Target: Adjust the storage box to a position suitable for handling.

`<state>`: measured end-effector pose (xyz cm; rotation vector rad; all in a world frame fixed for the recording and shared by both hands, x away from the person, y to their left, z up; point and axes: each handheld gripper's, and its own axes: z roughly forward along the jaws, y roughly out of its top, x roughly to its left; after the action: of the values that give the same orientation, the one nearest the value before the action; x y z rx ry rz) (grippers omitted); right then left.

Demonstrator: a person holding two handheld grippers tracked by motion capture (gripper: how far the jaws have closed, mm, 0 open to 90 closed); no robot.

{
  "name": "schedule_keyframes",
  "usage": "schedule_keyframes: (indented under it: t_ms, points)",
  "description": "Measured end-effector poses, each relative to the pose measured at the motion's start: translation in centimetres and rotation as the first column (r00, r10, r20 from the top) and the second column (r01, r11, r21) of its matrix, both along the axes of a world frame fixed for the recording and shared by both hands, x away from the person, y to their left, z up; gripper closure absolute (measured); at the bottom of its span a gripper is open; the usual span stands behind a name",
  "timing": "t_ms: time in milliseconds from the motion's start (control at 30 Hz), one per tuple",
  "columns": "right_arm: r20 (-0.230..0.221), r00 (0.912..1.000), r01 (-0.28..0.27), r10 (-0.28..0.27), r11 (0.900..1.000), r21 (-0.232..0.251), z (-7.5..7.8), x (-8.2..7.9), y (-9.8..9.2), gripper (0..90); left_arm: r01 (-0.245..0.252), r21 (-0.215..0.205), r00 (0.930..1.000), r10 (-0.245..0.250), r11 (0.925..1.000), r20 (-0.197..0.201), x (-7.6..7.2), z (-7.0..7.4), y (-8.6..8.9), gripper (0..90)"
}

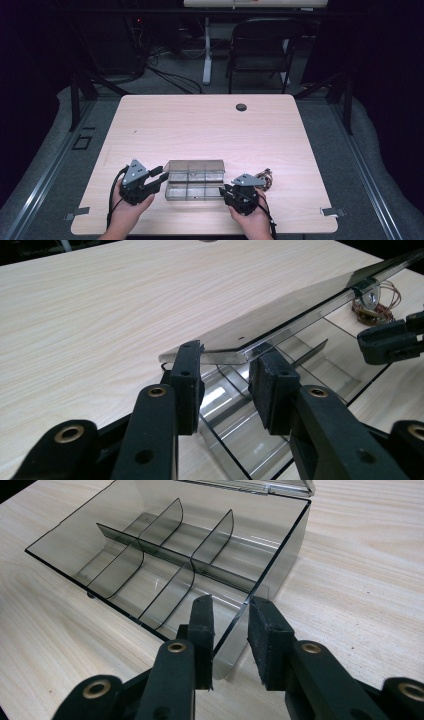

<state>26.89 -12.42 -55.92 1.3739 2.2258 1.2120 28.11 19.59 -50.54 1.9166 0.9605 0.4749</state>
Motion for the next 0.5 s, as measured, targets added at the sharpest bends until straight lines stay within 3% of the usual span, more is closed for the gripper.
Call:
schedule_keyframes:
  t_ms: [200,500]
  points:
    - [0.005,1.0000,-0.003,0.003,1.000,-0.004,0.0,0.0,0.0,72.6,-0.006,-0.037,1.0000,0.005,0.9993,-0.007,0.6,0.3,0.0,66.0]
    - [0.036,0.9993,0.004,-0.002,0.999,-0.041,0.0,-0.2,0.3,70.9,-0.020,-0.035,0.9998,0.020,0.9992,-0.006,1.2,0.7,-0.2,66.2]
